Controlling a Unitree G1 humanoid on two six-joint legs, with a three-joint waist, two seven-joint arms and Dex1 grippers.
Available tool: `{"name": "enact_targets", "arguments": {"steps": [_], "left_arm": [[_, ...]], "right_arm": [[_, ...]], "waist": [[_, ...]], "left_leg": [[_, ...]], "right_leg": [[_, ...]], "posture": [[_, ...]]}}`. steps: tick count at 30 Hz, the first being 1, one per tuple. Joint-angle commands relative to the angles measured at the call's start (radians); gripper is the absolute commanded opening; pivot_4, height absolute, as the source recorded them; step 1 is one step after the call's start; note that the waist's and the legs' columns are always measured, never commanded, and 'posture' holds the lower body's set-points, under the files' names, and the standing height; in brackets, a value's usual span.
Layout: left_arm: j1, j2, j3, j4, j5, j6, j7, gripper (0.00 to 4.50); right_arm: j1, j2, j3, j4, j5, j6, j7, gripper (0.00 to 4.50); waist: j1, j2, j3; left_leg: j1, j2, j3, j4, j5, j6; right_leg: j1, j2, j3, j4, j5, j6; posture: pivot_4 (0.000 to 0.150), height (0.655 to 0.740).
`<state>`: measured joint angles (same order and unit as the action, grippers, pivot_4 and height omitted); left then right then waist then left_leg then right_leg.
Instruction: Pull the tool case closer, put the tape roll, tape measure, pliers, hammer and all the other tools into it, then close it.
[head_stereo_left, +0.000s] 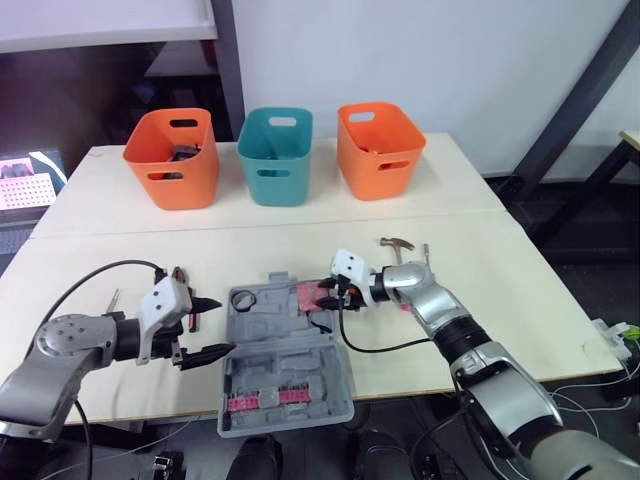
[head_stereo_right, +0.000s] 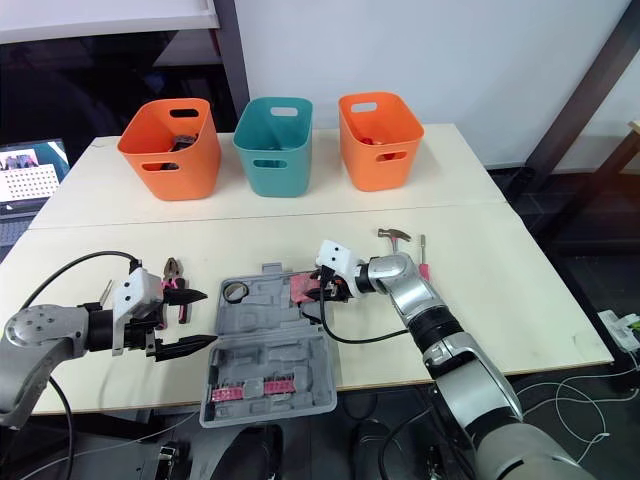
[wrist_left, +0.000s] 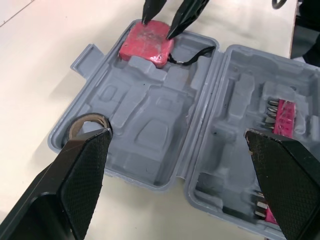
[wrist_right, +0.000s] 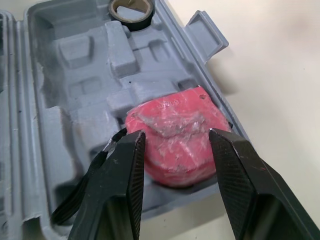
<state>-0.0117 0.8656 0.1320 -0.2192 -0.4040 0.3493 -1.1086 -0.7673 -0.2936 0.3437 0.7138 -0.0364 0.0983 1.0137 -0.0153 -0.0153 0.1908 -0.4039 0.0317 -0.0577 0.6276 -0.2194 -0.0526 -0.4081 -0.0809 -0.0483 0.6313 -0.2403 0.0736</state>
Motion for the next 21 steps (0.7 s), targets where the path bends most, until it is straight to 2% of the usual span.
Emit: {"name": "enact_targets", "arguments": {"steps": [1,5,9,12,16,21], "left_arm": [[-0.003,0.018,0.022,-0.027,-0.011,0.008,0.001,4.5],[0.001,0.017,0.024,-0.028,-0.01,0.01,-0.001,4.5],[-0.002,0.013,0.027,-0.016,-0.01,0.009,0.003,4.5],[-0.013,0.003,0.043,0.011,-0.03,0.033,0.012,4.5],[-0.028,-0.018,0.095,0.074,-0.085,0.073,0.027,4.5],[-0.01,-0.044,0.179,0.188,-0.075,-0.015,0.043,4.5]], "right_arm": [[0.014,-0.003,0.015,0.069,-0.039,-0.005,-0.001,2.14],[0.029,-0.001,0.029,0.092,-0.054,-0.033,0.006,2.14],[0.033,0.014,-0.047,0.007,0.018,-0.142,-0.011,2.14],[0.043,0.003,-0.111,-0.109,0.047,-0.164,-0.066,2.14],[0.105,-0.067,-0.161,-0.366,0.114,-0.007,-0.03,2.14],[0.265,-0.187,-0.255,-0.732,0.243,0.252,-0.023,4.34]], "waist": [[0.0,0.001,0.0],[0.0,0.0,0.0],[-0.001,0.001,0.0],[-0.002,0.001,0.0],[0.0,0.002,0.0],[0.006,0.001,0.0]], "left_leg": [[0.0,0.0,0.0,0.0,0.0,0.0],[0.0,0.0,0.0,0.0,0.0,0.0],[0.0,0.0,0.0,0.0,0.0,0.0],[-0.002,0.0,0.001,0.0,0.0,0.0],[-0.004,0.0,0.001,-0.001,0.0,0.0],[-0.004,0.0,0.001,-0.002,0.0,0.0]], "right_leg": [[0.0,0.0,0.0,0.0,0.0,0.0],[0.0,0.0,0.001,0.0,0.0,0.0],[0.0,0.0,0.001,0.0,0.0,0.0],[-0.002,0.0,0.001,0.0,0.001,-0.001],[-0.004,0.0,0.001,0.0,0.001,0.0],[-0.003,0.0,0.001,-0.001,-0.001,0.001]], "posture": [[0.15,0.74],[0.15,0.74],[0.15,0.74],[0.15,0.74],[0.15,0.74],[0.15,0.74]]}}
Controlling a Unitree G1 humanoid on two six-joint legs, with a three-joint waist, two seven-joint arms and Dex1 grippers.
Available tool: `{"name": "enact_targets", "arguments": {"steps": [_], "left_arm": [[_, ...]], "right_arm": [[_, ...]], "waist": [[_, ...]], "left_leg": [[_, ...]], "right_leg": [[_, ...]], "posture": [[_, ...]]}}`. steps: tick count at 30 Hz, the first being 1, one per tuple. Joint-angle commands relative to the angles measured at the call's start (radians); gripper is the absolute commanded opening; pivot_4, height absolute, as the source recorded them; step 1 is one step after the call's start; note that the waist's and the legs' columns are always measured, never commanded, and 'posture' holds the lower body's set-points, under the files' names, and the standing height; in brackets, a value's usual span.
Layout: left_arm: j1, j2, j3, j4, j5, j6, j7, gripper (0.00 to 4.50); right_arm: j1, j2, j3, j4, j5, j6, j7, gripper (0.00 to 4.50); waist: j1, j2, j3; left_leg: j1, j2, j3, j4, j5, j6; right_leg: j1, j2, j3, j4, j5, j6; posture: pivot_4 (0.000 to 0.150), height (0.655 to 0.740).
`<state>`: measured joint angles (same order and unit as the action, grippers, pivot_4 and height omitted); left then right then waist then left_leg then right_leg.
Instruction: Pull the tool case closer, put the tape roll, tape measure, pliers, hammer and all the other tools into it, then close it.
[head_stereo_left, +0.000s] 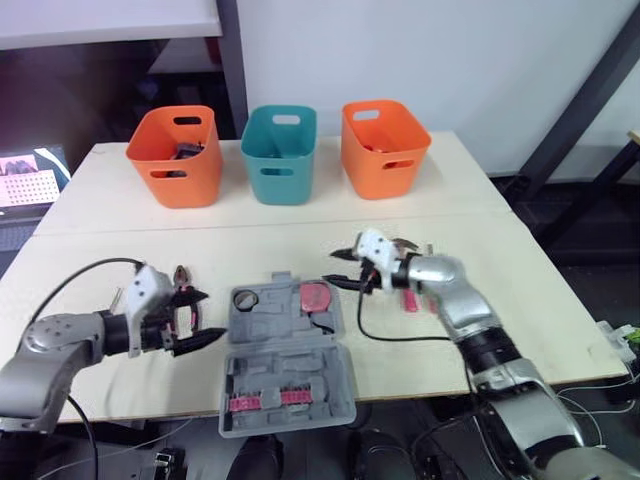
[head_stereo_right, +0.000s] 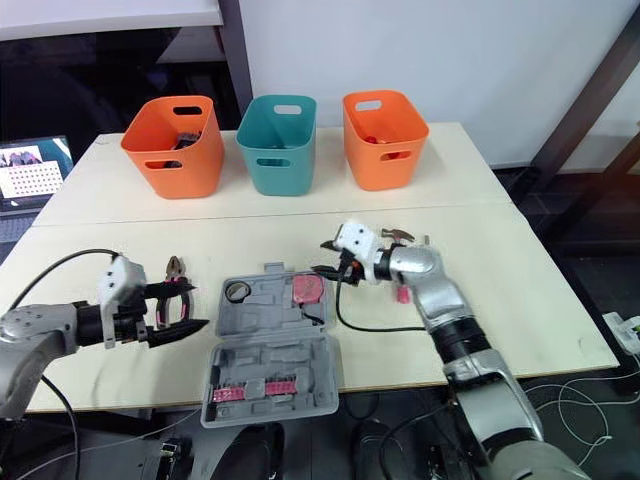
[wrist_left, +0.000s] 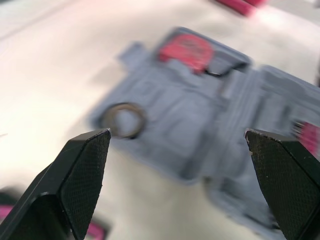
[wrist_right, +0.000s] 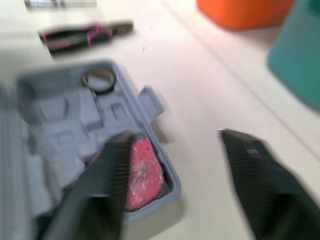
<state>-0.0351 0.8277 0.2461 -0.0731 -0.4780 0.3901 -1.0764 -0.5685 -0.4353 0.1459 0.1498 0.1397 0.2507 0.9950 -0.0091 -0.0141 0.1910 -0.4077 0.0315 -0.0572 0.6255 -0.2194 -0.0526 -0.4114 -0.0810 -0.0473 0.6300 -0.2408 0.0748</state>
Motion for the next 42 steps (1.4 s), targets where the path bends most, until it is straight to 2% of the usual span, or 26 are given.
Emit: {"name": "enact_targets", "arguments": {"steps": [1,4,7,11,14,16,20,21,22,23,25,26,30,31,32,33,34,37,39,42], "left_arm": [[0.023,-0.011,0.095,0.074,-0.002,-0.075,0.018,4.5],[0.065,-0.01,0.168,0.171,0.014,-0.148,0.033,4.5],[0.105,-0.034,0.248,0.237,0.0,-0.184,0.069,4.5],[0.245,-0.118,0.414,0.277,-0.052,-0.231,0.115,4.5],[0.296,-0.131,0.5,0.373,-0.05,-0.296,0.147,4.5],[0.3,-0.124,0.523,0.416,-0.057,-0.312,0.151,4.5],[0.281,-0.113,0.538,0.433,-0.082,-0.284,0.15,4.5],[0.274,-0.111,0.533,0.428,-0.082,-0.281,0.151,4.5],[0.27,-0.111,0.53,0.425,-0.082,-0.278,0.152,4.5],[0.266,-0.112,0.526,0.423,-0.083,-0.276,0.153,4.5],[0.264,-0.127,0.52,0.406,-0.083,-0.275,0.162,4.5],[0.266,-0.135,0.516,0.394,-0.082,-0.276,0.167,4.5],[0.292,-0.17,0.507,0.305,-0.089,-0.259,0.193,4.5],[0.3,-0.182,0.508,0.269,-0.1,-0.245,0.205,4.5],[0.308,-0.193,0.51,0.237,-0.11,-0.228,0.22,4.5],[0.313,-0.201,0.511,0.215,-0.116,-0.216,0.231,4.5],[0.325,-0.211,0.51,0.185,-0.121,-0.206,0.242,4.5],[0.368,-0.254,0.495,0.052,-0.114,-0.166,0.325,4.5],[0.386,-0.275,0.484,-0.021,-0.104,-0.131,0.388,4.5],[0.404,-0.305,0.456,-0.127,-0.065,-0.084,0.494,4.5]], "right_arm": [[0.118,-0.075,-0.086,-0.235,0.082,0.13,-0.018,4.48],[0.26,-0.136,-0.181,-0.393,0.141,0.23,-0.061,4.48],[0.402,-0.171,-0.275,-0.493,0.163,0.246,-0.109,4.48],[0.634,-0.173,-0.453,-0.575,0.152,0.118,-0.169,4.48],[0.777,-0.158,-0.547,-0.604,0.203,0.103,-0.171,4.48],[0.833,-0.154,-0.578,-0.615,0.222,0.097,-0.176,4.48],[0.869,-0.138,-0.633,-0.616,0.293,0.12,-0.202,4.48],[0.873,-0.149,-0.628,-0.6,0.278,0.106,-0.199,4.48],[0.875,-0.156,-0.625,-0.589,0.269,0.097,-0.197,4.48],[0.869,-0.164,-0.622,-0.577,0.268,0.094,-0.198,4.48],[0.823,-0.197,-0.593,-0.567,0.274,0.132,-0.203,4.48],[0.794,-0.211,-0.579,-0.569,0.288,0.156,-0.204,4.48],[0.665,-0.269,-0.482,-0.588,0.292,0.225,-0.193,4.48],[0.624,-0.283,-0.448,-0.596,0.296,0.243,-0.185,4.48],[0.586,-0.295,-0.418,-0.6,0.297,0.254,-0.176,4.48],[0.562,-0.302,-0.402,-0.6,0.301,0.262,-0.172,4.48],[0.531,-0.311,-0.377,-0.6,0.3,0.266,-0.163,4.48],[0.382,-0.339,-0.284,-0.581,0.313,0.314,-0.114,4.48],[0.293,-0.348,-0.251,-0.554,0.339,0.377,-0.1,4.48],[0.183,-0.381,-0.198,-0.539,0.354,0.426,-0.048,4.48]], "waist": [[0.0,0.0,0.0],[-0.001,0.0,0.0],[-0.002,0.0,0.0],[-0.001,-0.001,0.0],[-0.001,-0.002,-0.001],[0.004,-0.004,-0.002],[0.008,0.001,-0.002],[0.004,0.007,-0.003],[0.0,0.015,-0.007],[-0.001,0.011,-0.012],[-0.004,0.007,-0.014],[-0.005,0.007,-0.014],[-0.01,0.003,-0.016],[-0.014,0.003,-0.015],[-0.02,0.002,-0.015],[-0.029,0.003,-0.015],[-0.031,0.003,-0.015],[-0.036,0.005,-0.014],[-0.026,0.005,-0.013],[0.003,0.006,-0.013]], "left_leg": [[0.0,0.0,0.0,0.0,0.0,0.0],[0.0,0.0,0.001,-0.001,0.0,0.0],[0.0,0.0,0.002,-0.002,0.0,0.0],[0.0,0.001,0.003,-0.002,-0.001,-0.001],[0.0,0.001,0.006,-0.005,-0.001,-0.001],[0.0,0.001,0.005,-0.004,-0.001,-0.001],[-0.001,0.004,0.004,-0.004,-0.003,-0.005],[-0.002,0.008,0.004,-0.004,-0.003,-0.005],[-0.005,0.017,0.004,-0.004,-0.004,-0.006],[-0.011,0.021,0.004,-0.007,-0.004,-0.006],[-0.012,0.019,0.012,-0.009,-0.003,-0.005],[-0.007,0.018,0.026,-0.009,-0.003,-0.005],[0.001,0.016,0.043,-0.009,-0.002,-0.003],[0.001,0.017,0.047,-0.009,-0.003,-0.004],[-0.001,0.013,0.044,-0.01,-0.003,-0.004],[-0.001,0.004,0.033,-0.01,-0.003,-0.004],[-0.002,-0.004,0.018,-0.01,-0.003,-0.004],[-0.005,-0.023,-0.023,-0.01,-0.002,-0.002],[-0.005,-0.034,-0.043,-0.01,-0.001,-0.002],[-0.004,-0.03,-0.042,-0.011,-0.001,-0.002]], "right_leg": [[0.0,0.0,0.0,0.0,0.0,0.0],[-0.001,-0.001,0.0,-0.001,0.0,0.0],[-0.002,-0.001,0.0,-0.001,-0.001,0.0],[-0.002,-0.003,0.0,-0.003,-0.002,0.002],[-0.002,-0.003,0.001,-0.008,-0.002,0.002],[-0.001,-0.003,0.0,-0.008,-0.002,0.002],[-0.002,-0.004,-0.002,-0.019,-0.002,0.002],[-0.001,-0.006,-0.004,-0.024,-0.002,0.002],[0.004,-0.001,-0.009,-0.04,0.001,0.001],[0.006,0.001,-0.011,-0.053,0.008,-0.001],[0.003,-0.01,-0.012,-0.049,0.01,-0.001],[0.003,-0.016,-0.011,-0.044,0.01,-0.001],[0.0,-0.022,-0.013,-0.043,0.011,0.001],[-0.002,-0.022,-0.012,-0.042,0.014,0.005],[0.0,-0.027,-0.015,-0.041,0.019,0.012],[0.003,-0.039,-0.029,-0.034,0.019,0.016],[0.008,-0.045,-0.043,-0.028,0.011,0.024],[0.02,-0.059,-0.075,-0.012,-0.01,0.029],[0.022,-0.063,-0.081,0.001,-0.022,0.028],[0.021,-0.058,-0.08,0.003,-0.023,0.019]], "posture": [[0.15,0.74],[0.15,0.74],[0.15,0.74],[0.15,0.74],[0.15,0.74],[0.15,0.74],[0.15,0.74],[0.15,0.74],[0.15,0.74],[0.15,0.74],[0.15,0.74],[0.15,0.74],[0.15,0.74],[0.15,0.74],[0.15,0.74],[0.15,0.74],[0.15,0.74],[0.15,0.74],[0.15,0.74],[0.15,0.74]]}}
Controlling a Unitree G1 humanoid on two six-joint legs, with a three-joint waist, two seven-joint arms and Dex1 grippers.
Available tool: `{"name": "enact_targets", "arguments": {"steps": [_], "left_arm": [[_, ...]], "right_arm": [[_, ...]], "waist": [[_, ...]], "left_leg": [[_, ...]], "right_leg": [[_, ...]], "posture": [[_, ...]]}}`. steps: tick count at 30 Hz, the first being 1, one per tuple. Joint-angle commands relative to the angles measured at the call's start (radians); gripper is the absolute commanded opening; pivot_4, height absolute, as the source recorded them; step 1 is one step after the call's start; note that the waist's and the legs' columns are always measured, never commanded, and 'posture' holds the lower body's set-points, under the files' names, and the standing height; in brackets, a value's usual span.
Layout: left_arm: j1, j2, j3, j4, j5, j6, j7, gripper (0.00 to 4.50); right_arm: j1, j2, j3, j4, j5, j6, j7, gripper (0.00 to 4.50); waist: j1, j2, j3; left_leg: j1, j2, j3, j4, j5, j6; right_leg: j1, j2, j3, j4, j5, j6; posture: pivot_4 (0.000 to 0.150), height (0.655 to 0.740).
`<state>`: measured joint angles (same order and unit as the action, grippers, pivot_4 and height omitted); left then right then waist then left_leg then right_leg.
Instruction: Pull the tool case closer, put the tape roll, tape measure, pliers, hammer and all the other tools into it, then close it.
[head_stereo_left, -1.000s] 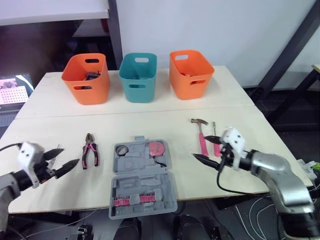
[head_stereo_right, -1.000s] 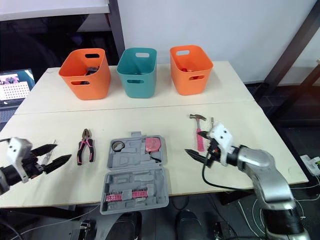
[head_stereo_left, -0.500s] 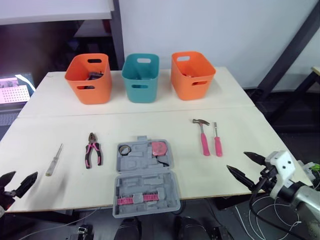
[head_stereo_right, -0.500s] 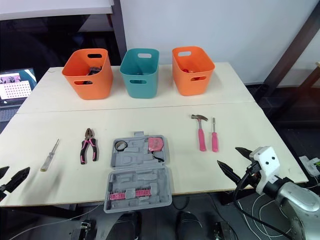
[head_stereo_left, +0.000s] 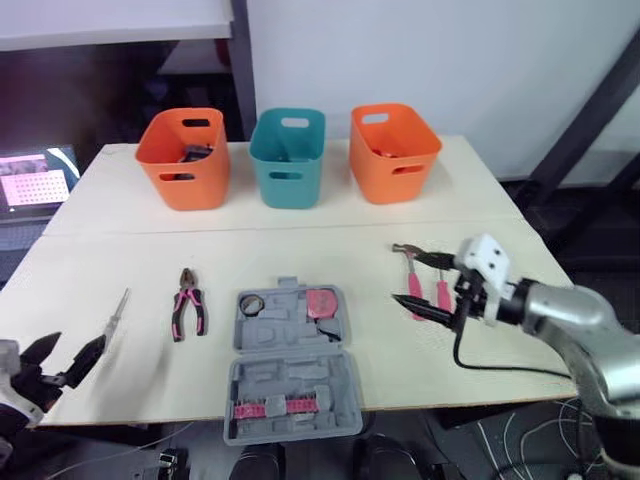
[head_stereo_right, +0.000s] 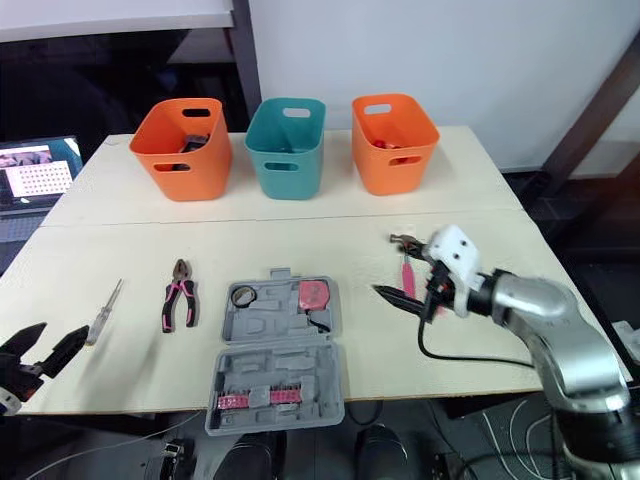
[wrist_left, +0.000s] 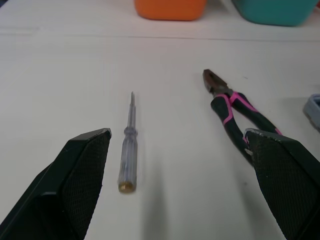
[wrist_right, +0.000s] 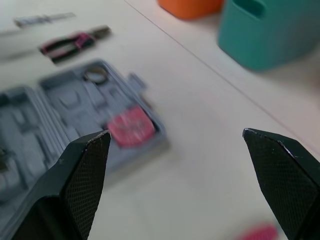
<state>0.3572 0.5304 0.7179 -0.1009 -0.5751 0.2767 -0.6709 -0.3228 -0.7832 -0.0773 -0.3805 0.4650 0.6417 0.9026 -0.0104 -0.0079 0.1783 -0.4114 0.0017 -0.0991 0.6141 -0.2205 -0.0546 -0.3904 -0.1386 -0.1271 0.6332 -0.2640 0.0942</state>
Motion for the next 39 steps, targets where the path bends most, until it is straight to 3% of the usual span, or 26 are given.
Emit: {"name": "enact_targets", "arguments": {"steps": [1,8,13,19,25,30,39], "left_arm": [[0.015,-0.018,-0.028,-0.129,0.047,0.045,0.122,4.5],[-0.009,-0.054,-0.085,-0.304,0.034,0.302,0.353,4.5],[-0.09,-0.023,-0.101,-0.316,0.048,0.437,0.438,4.5],[-0.193,0.007,-0.151,-0.24,0.045,0.453,0.398,4.5],[-0.488,0.016,-0.242,-0.087,0.046,0.609,0.474,4.5],[-0.656,-0.008,-0.341,0.02,0.099,0.634,0.507,4.5],[-0.73,-0.126,-0.404,0.09,0.185,0.641,0.622,4.5]], "right_arm": [[-0.092,-0.04,0.036,-0.007,0.041,0.055,0.06,4.48],[-0.252,-0.09,0.083,-0.03,0.115,0.168,0.131,4.48],[-0.311,-0.109,0.074,-0.063,0.178,0.247,0.134,4.48],[-0.332,-0.114,0.057,-0.093,0.226,0.313,0.1,4.48],[-0.32,-0.116,0.036,-0.122,0.245,0.33,0.052,4.48],[-0.306,-0.131,0.033,-0.143,0.252,0.339,0.036,4.48],[-0.29,-0.161,0.028,-0.154,0.254,0.353,0.006,4.48]], "waist": [[0.011,0.001,0.0],[0.024,-0.002,0.001],[0.024,-0.002,0.001],[0.023,-0.002,0.001],[0.032,-0.005,0.003],[0.02,-0.007,0.003],[0.022,-0.011,0.005]], "left_leg": [[0.0,0.0,0.0,0.0,0.0,0.0],[0.001,0.002,0.014,0.003,0.0,-0.001],[0.001,0.004,0.015,0.003,0.0,-0.001],[0.001,0.005,0.016,0.002,0.0,-0.001],[0.001,0.005,0.016,0.003,0.0,-0.001],[0.001,0.004,0.019,0.004,0.0,-0.001],[0.001,0.005,0.02,0.003,0.0,-0.001]], "right_leg": [[0.0,0.0,0.0,0.0,0.0,-0.001],[-0.002,0.003,0.015,-0.004,0.0,0.001],[-0.004,0.005,0.016,-0.003,0.002,0.0],[-0.005,0.006,0.016,-0.003,0.003,-0.002],[-0.005,0.006,0.017,-0.002,0.003,-0.001],[-0.004,0.006,0.019,-0.004,0.006,0.001],[-0.005,0.006,0.02,-0.003,0.006,0.002]], "posture": [[0.15,0.74],[0.15,0.74],[0.15,0.74],[0.15,0.74],[0.15,0.74],[0.15,0.74],[0.15,0.74]]}}
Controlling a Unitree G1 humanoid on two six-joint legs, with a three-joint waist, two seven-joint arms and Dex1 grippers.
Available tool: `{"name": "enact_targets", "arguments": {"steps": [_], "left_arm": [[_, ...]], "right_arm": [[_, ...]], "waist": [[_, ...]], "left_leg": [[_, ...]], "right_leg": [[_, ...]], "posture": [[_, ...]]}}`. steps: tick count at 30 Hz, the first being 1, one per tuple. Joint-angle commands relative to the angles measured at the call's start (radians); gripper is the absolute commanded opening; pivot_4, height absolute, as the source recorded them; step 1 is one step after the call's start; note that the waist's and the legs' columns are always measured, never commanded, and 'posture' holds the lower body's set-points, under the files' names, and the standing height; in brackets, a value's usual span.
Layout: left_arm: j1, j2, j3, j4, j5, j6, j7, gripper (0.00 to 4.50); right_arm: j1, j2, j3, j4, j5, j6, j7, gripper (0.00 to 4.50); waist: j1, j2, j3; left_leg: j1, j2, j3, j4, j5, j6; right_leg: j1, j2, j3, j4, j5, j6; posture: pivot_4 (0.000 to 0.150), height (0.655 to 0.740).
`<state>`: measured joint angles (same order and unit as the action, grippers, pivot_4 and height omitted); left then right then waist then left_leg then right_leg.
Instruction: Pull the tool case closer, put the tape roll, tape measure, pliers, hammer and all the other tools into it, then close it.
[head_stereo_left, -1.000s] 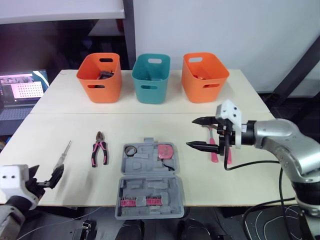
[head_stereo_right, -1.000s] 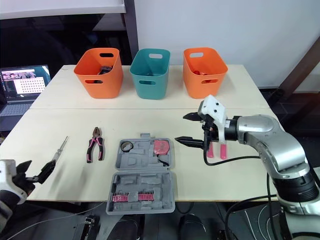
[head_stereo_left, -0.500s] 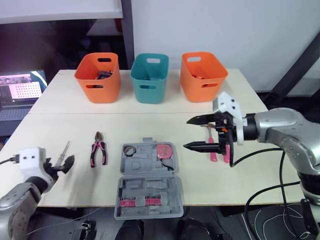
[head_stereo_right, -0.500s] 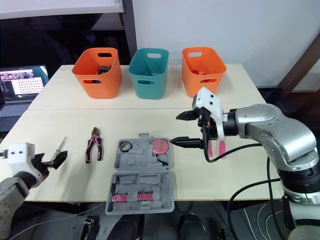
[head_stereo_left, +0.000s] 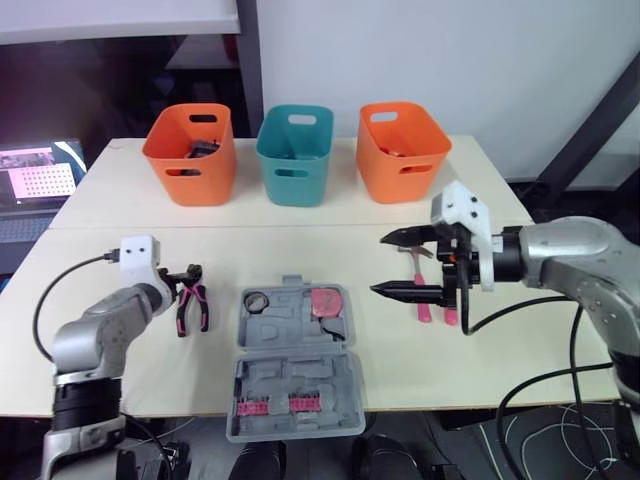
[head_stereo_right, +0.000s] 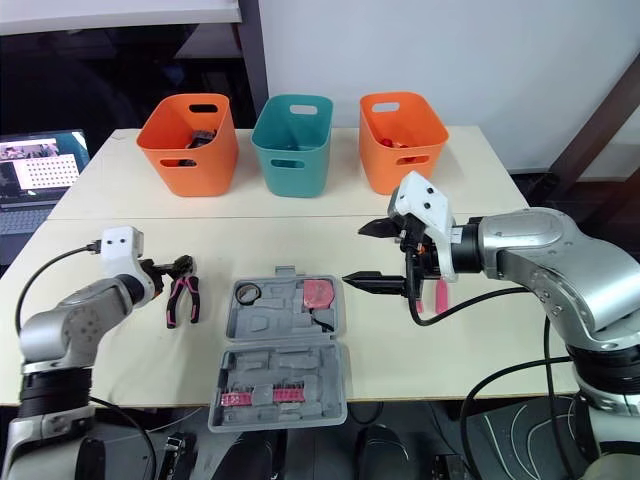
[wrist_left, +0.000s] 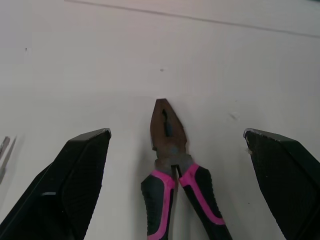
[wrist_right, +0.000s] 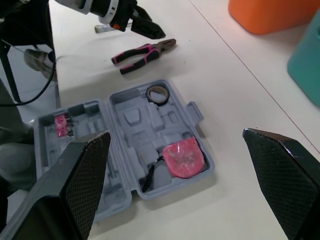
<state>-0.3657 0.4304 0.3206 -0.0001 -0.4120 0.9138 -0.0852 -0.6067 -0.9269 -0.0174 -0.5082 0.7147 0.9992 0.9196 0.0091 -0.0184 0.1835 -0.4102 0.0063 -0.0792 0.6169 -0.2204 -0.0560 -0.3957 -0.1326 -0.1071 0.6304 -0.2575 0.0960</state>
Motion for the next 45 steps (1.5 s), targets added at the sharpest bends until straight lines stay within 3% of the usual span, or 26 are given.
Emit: {"name": "enact_targets", "arguments": {"steps": [1,12,15,18,24,28,33,39,45], "left_arm": [[-0.003,-0.043,-0.004,-0.011,0.028,0.009,0.05,4.5],[0.061,-0.138,-0.014,0.028,0.091,-0.046,0.101,4.5],[0.047,-0.151,-0.017,0.064,0.1,-0.089,0.09,3.84],[0.025,-0.162,-0.022,0.105,0.115,-0.136,0.088,2.46],[0.006,-0.163,-0.038,0.121,0.139,-0.185,0.079,2.42],[0.021,-0.104,-0.079,0.091,0.181,-0.28,0.011,2.4],[0.018,0.025,-0.163,0.027,0.174,-0.351,-0.214,2.37],[-0.046,0.226,-0.303,-0.054,0.091,-0.403,-0.686,2.36],[-0.15,0.312,-0.426,-0.119,0.011,-0.398,-1.032,2.36]], "right_arm": [[-0.006,-0.019,-0.031,-0.023,-0.006,-0.01,-0.02,4.48],[-0.038,-0.017,0.018,0.055,-0.122,-0.1,-0.044,4.48],[-0.05,-0.014,0.028,0.07,-0.136,-0.114,-0.039,4.5],[-0.055,-0.014,0.038,0.082,-0.15,-0.122,-0.035,4.5],[-0.05,-0.015,0.044,0.08,-0.16,-0.122,-0.03,4.5],[-0.041,-0.016,0.039,0.072,-0.157,-0.115,-0.033,4.5],[-0.045,-0.004,0.05,0.064,-0.146,-0.089,-0.042,4.5],[-0.069,0.007,0.091,0.072,-0.15,-0.138,0.027,4.5],[-0.126,0.042,0.168,0.096,-0.188,-0.23,0.105,4.5]], "waist": [[0.003,0.0,0.0],[0.003,-0.001,0.0],[0.004,-0.001,0.0],[0.009,0.001,0.0],[0.025,0.001,0.0],[0.028,0.001,0.001],[0.027,0.0,0.001],[0.03,0.002,0.002],[0.016,0.002,0.003]], "left_leg": [[0.0,0.0,0.0,0.0,0.0,0.0],[0.0,0.0,0.0,0.001,0.001,-0.001],[0.0,0.0,0.001,0.002,0.001,-0.001],[0.001,0.0,0.0,0.004,0.001,-0.001],[0.0,0.0,0.0,0.011,0.001,-0.001],[-0.001,0.0,0.001,0.013,0.001,-0.001],[-0.007,0.001,0.001,0.012,0.001,-0.001],[-0.016,0.0,0.001,0.013,0.001,-0.002],[-0.016,0.0,0.002,0.012,0.001,-0.002]], "right_leg": [[0.0,0.0,0.0,0.0,0.0,0.0],[0.0,0.0,0.001,0.0,0.001,0.001],[0.0,0.0,0.001,0.001,0.001,0.001],[0.001,0.0,0.001,0.001,0.001,0.001],[0.004,0.0,0.001,0.001,0.002,0.004],[0.003,0.0,0.001,0.0,0.003,0.003],[-0.003,0.001,0.001,0.0,0.006,-0.001],[-0.011,0.0,0.001,-0.001,0.007,0.001],[-0.011,0.0,0.002,-0.001,0.007,0.001]], "posture": [[0.15,0.74],[0.15,0.74],[0.15,0.74],[0.15,0.74],[0.15,0.74],[0.15,0.74],[0.15,0.74],[0.15,0.74],[0.15,0.74]]}}
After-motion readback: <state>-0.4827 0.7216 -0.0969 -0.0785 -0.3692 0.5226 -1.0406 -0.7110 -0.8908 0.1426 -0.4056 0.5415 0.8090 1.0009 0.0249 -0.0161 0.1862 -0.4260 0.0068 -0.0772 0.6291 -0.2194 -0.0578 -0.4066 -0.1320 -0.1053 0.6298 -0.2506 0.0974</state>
